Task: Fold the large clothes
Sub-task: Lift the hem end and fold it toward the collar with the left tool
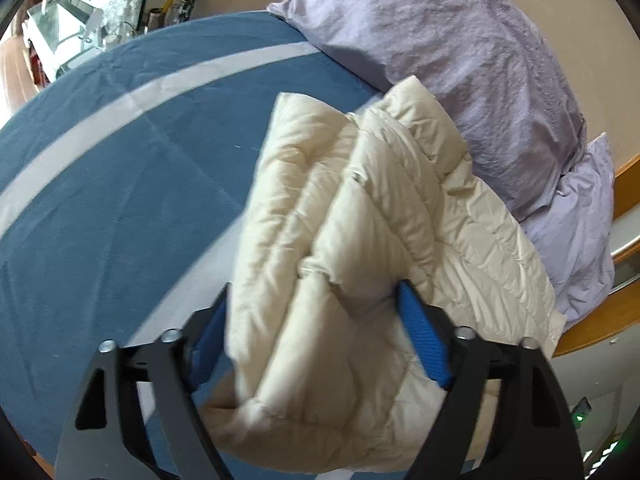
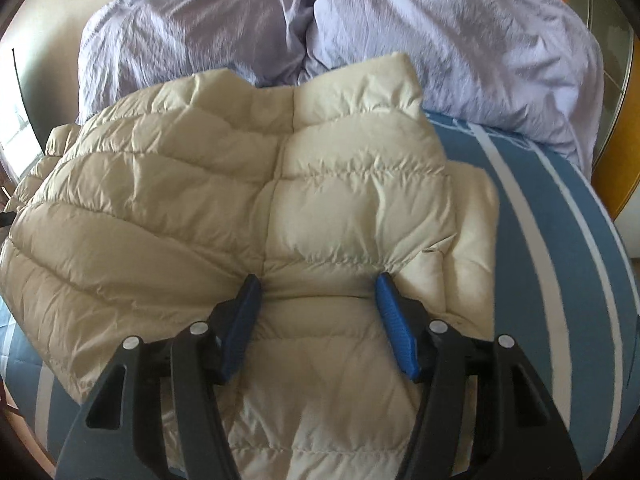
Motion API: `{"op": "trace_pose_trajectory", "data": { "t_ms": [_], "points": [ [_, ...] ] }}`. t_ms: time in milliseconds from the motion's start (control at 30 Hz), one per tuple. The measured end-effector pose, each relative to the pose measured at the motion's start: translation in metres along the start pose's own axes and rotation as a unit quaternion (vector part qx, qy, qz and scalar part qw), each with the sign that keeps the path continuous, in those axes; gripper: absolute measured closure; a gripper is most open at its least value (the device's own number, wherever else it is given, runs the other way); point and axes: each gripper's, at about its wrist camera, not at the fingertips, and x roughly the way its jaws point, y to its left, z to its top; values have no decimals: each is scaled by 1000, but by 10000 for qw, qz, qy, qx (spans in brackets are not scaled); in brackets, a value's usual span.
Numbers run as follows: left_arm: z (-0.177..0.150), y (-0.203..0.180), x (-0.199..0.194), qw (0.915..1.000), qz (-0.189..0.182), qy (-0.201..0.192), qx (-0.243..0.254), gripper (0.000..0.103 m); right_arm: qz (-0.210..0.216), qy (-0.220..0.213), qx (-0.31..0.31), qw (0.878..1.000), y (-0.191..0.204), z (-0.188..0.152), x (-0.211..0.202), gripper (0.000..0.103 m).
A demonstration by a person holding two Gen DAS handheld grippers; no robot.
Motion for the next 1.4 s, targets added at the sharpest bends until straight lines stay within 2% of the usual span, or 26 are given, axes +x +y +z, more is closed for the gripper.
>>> {"op": "trace_pose_trajectory", "data": {
  "t_ms": [33, 100, 200, 267, 533, 800, 967, 1133, 1267, 1400],
  "points": [
    [-1, -1, 2, 10000, -77, 21, -41, 42, 33, 14, 31, 10000, -1, 0, 1, 43],
    [-2, -4, 2, 9999, -119, -20, -71, 59, 93, 24, 80, 9999, -3, 0, 2, 43],
    [1, -9, -6, 9994, -296, -122, -130, 77, 148, 27, 123, 9998, -4, -1, 2, 43],
    [5, -17, -16, 9986, -471, -205, -138, 81, 164, 32, 137, 9998, -5, 0, 3, 43],
    [14, -75, -58, 9904, -1274, -539, 64, 83, 266, 35, 200, 9994, -8, 0, 4, 43],
    [-5, -157, -79, 9753, -2049, -496, 660, 83, 368, 22, 267, 9990, -11, 0, 4, 43],
    [-31, -217, -77, 9607, -2559, -211, 1058, 83, 435, 16, 311, 9986, -11, -1, 4, 43],
    [-64, -262, -62, 9469, -2887, 217, 1397, 83, 505, 11, 343, 9981, -12, -1, 4, 43],
    [-92, -290, -41, 9385, -3000, 607, 1600, 83, 618, -4, 423, 9972, -16, -2, 3, 43],
    [-112, -311, -15, 9357, -2965, 952, 1656, 83, 843, -26, 586, 9947, -23, -3, 1, 43]
  ]
}}
